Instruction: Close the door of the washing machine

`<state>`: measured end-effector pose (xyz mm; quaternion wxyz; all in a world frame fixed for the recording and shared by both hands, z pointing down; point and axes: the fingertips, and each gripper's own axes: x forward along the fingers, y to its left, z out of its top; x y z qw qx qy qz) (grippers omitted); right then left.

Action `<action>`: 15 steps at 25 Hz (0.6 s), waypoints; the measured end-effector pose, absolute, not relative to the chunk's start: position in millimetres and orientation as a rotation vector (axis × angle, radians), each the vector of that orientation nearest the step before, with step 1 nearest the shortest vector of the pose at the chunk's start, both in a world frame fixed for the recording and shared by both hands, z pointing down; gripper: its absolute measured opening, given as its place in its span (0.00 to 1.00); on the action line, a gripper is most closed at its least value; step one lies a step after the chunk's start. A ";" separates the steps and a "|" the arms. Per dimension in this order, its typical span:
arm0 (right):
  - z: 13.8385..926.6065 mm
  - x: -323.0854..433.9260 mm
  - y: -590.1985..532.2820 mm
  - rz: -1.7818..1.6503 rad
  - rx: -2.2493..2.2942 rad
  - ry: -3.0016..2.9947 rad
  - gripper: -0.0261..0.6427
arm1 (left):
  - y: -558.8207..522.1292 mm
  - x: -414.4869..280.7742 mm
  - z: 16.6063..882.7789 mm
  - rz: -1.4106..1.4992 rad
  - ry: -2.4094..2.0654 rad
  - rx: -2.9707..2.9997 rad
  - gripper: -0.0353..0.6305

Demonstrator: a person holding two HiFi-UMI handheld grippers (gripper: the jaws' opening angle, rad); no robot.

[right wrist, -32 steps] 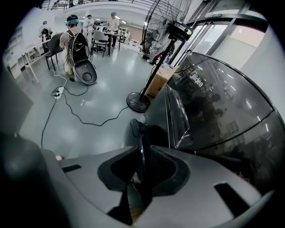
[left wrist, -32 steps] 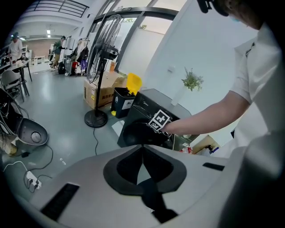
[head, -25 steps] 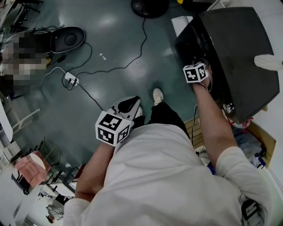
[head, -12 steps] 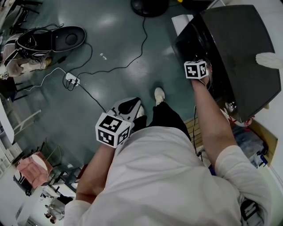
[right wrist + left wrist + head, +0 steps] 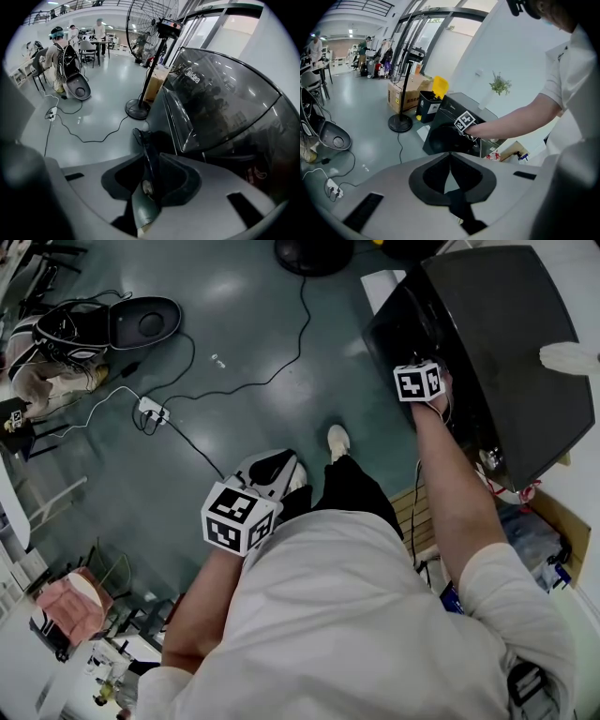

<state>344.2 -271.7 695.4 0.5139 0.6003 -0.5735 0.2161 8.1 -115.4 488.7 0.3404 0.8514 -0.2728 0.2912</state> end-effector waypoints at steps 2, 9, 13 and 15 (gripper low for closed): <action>692.7 344.2 -271.0 0.523 1.440 -1.395 0.23 | -113.0 6.9 487.4 0.756 -0.704 2.225 0.09; 668.2 332.0 -263.5 0.531 1.452 -1.478 0.26 | -101.0 4.1 478.8 0.744 -0.666 2.269 0.09; 654.8 319.2 -249.9 0.542 1.455 -1.530 0.26 | -92.6 5.7 473.1 0.732 -0.637 2.311 0.09; 646.9 312.0 -241.8 0.540 1.459 -1.558 0.25 | -86.9 6.3 469.6 0.728 -0.618 2.338 0.09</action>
